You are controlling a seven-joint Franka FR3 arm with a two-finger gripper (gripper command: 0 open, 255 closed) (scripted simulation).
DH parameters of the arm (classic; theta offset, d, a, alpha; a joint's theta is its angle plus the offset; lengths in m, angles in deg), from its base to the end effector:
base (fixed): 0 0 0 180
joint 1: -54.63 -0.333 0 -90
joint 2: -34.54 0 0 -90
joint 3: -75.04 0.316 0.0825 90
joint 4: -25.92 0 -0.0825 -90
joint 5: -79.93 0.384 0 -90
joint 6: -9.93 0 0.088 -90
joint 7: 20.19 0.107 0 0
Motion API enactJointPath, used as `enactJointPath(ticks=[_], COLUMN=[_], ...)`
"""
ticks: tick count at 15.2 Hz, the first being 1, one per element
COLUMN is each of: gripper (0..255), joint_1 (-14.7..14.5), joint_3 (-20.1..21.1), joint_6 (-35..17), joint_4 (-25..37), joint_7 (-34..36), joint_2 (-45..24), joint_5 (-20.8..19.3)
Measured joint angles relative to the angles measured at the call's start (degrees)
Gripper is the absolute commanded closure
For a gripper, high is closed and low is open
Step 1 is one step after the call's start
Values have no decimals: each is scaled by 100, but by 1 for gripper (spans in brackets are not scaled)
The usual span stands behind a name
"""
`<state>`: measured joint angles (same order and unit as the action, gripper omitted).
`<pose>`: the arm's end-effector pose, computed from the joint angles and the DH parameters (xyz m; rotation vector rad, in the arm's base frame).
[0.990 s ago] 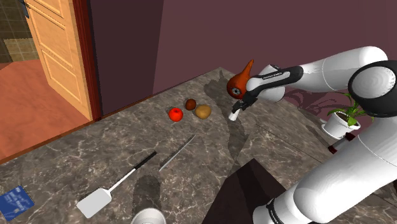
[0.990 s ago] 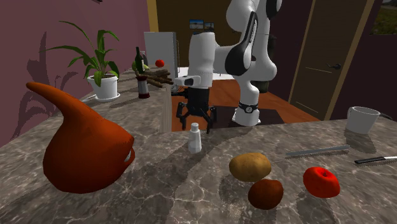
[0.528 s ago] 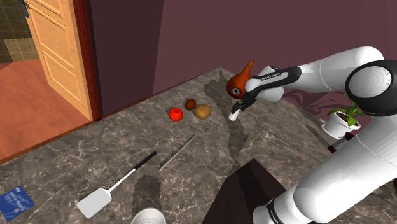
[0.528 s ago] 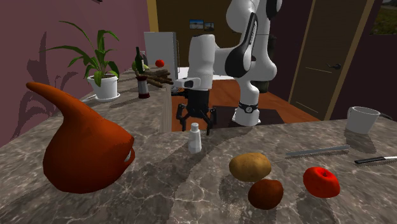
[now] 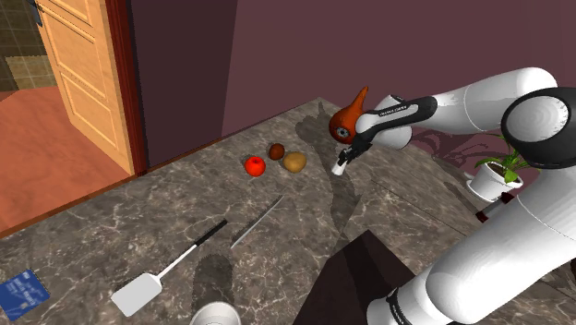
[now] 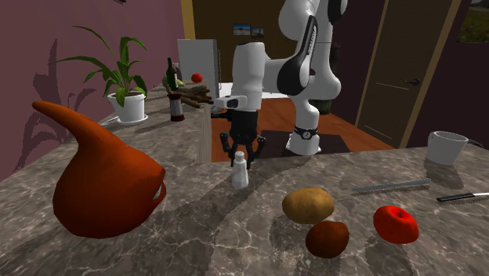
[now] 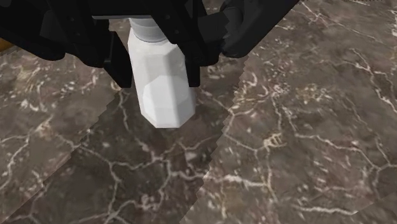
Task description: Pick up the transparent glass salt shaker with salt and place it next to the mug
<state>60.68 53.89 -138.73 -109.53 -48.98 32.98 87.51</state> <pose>0.4622 -0.2403 0.3358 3.0873 -0.1190 0.3323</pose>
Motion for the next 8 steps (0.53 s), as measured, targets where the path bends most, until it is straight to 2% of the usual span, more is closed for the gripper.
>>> enactJointPath(ticks=[3, 8], gripper=[255, 255], joint_1=[0, 1], joint_3=[0, -9], joint_6=[0, 288], joint_4=[2, 82], joint_7=[0, 154], joint_2=[-2, 228], joint_5=[1, -195])
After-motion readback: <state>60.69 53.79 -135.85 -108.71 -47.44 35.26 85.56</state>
